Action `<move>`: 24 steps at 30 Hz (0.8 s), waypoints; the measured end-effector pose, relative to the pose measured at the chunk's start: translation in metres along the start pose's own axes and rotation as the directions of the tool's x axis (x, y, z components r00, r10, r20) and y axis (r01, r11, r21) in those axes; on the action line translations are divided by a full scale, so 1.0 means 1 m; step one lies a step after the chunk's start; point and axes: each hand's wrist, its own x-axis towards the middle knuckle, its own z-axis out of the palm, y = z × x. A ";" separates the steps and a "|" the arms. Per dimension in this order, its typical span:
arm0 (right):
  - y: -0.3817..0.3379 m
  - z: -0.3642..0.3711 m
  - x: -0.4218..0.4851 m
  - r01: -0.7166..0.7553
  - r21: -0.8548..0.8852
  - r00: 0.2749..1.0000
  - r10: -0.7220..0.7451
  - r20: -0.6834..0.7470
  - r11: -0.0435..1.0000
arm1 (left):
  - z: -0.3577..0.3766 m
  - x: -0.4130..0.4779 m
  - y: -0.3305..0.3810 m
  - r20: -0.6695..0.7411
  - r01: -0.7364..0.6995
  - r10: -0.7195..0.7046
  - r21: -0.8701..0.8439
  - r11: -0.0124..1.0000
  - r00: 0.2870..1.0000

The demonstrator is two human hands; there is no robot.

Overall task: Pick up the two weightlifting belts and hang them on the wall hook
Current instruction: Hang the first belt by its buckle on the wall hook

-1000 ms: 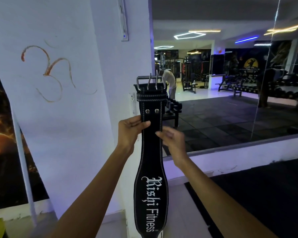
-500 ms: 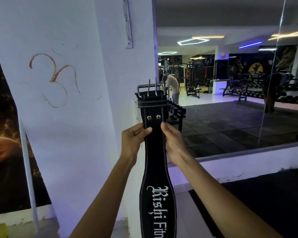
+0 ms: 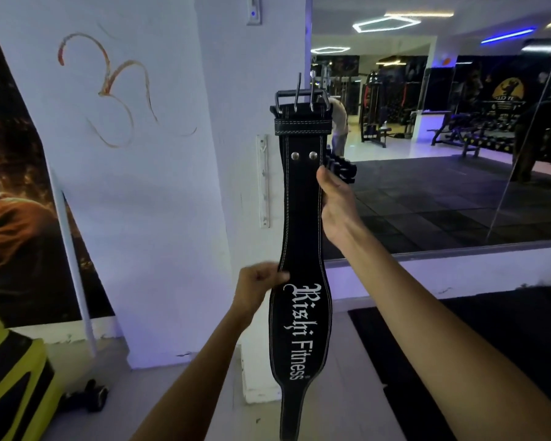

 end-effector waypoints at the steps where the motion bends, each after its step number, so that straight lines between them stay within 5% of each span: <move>1: 0.000 -0.003 0.001 0.005 0.010 1.000 -0.005 0.002 1.000 | -0.005 -0.010 -0.024 0.018 0.064 -0.067 0.102 0.993 0.998; 4: 0.001 -0.010 -0.002 -0.002 0.024 1.000 0.001 0.016 1.000 | -0.023 -0.027 -0.060 0.095 0.233 -0.286 0.369 0.900 0.954; 6: 0.003 -0.011 -0.003 -0.014 0.041 0.999 0.012 0.030 0.999 | -0.024 -0.018 -0.039 0.136 0.196 -0.276 0.424 0.884 0.952; 12: 0.006 -0.012 -0.018 -0.030 -0.040 0.992 0.035 0.120 0.999 | 0.009 0.024 0.095 -0.019 -0.107 0.107 -0.058 0.993 0.994; 15: 0.018 -0.026 -0.033 0.074 -0.166 0.980 -0.041 0.196 0.983 | 0.013 0.025 0.110 -0.042 -0.172 0.169 -0.068 0.983 0.985; 20: 0.085 -0.096 -0.079 0.002 -0.464 0.985 0.078 0.154 0.886 | 0.013 0.028 0.116 -0.078 -0.192 0.183 -0.117 0.974 0.980; 24: 0.090 -0.109 -0.085 -0.038 -0.484 0.977 0.134 0.165 0.874 | 0.016 0.027 0.110 -0.072 -0.170 0.162 -0.129 0.977 0.984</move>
